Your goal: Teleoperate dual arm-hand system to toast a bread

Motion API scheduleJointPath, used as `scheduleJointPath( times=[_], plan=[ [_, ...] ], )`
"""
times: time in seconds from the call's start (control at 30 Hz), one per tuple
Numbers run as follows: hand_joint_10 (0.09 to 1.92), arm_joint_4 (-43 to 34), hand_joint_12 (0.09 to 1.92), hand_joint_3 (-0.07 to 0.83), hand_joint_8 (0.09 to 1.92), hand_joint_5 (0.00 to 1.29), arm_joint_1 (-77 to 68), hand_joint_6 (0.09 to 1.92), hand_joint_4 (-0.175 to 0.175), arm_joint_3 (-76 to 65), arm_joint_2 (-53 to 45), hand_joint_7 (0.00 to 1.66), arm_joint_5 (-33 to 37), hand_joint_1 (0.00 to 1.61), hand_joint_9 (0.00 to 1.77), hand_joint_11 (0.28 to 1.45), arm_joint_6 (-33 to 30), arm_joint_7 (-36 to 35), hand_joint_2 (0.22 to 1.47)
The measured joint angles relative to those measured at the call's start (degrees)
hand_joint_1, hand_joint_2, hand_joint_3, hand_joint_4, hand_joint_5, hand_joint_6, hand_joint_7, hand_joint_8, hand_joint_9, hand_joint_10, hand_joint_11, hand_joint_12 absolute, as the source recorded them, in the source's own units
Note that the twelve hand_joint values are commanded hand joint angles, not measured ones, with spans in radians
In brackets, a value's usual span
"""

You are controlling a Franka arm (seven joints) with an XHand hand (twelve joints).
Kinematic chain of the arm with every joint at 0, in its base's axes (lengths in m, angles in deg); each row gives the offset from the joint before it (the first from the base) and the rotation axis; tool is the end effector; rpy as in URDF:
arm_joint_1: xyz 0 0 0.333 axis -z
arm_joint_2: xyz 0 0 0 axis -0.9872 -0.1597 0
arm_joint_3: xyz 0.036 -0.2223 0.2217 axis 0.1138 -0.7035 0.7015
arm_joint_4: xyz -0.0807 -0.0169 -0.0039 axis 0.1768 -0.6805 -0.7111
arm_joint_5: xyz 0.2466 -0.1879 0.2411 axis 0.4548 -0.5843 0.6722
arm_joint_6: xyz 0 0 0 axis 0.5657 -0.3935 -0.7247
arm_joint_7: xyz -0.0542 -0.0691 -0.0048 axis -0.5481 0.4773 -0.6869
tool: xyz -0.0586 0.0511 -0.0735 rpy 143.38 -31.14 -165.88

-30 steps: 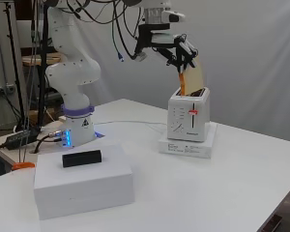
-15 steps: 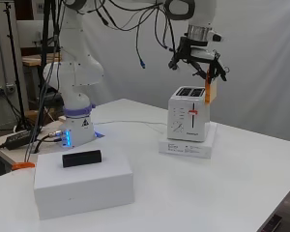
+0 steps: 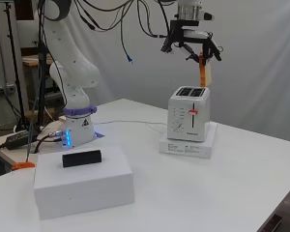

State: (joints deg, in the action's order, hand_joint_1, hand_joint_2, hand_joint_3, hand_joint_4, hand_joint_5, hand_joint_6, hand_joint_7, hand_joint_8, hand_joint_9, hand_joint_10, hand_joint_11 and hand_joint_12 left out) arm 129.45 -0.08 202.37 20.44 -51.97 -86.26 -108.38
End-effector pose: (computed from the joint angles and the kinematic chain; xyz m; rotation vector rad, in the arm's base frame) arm 0.4729 0.1938 0.5575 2.0215 2.3767 -0.0602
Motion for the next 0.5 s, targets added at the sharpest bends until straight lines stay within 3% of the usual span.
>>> scheduleJointPath(
  times=[0.27, 0.5],
  plan=[
    [0.09, 0.35, 0.09, -0.001, 0.83, 0.8, -3.74, 1.1, -0.175, -7.53, 2.43, 1.17, 2.51, 1.25, 1.47, 0.85, -1.11, -2.53, 1.12],
    [0.09, 1.42, 0.09, 0.001, 0.89, 0.76, -3.15, 1.17, -0.175, -3.58, 1.85, 1.12, 1.36, 1.25, 1.45, 0.84, -2.42, -2.85, 1.14]
  ],
)
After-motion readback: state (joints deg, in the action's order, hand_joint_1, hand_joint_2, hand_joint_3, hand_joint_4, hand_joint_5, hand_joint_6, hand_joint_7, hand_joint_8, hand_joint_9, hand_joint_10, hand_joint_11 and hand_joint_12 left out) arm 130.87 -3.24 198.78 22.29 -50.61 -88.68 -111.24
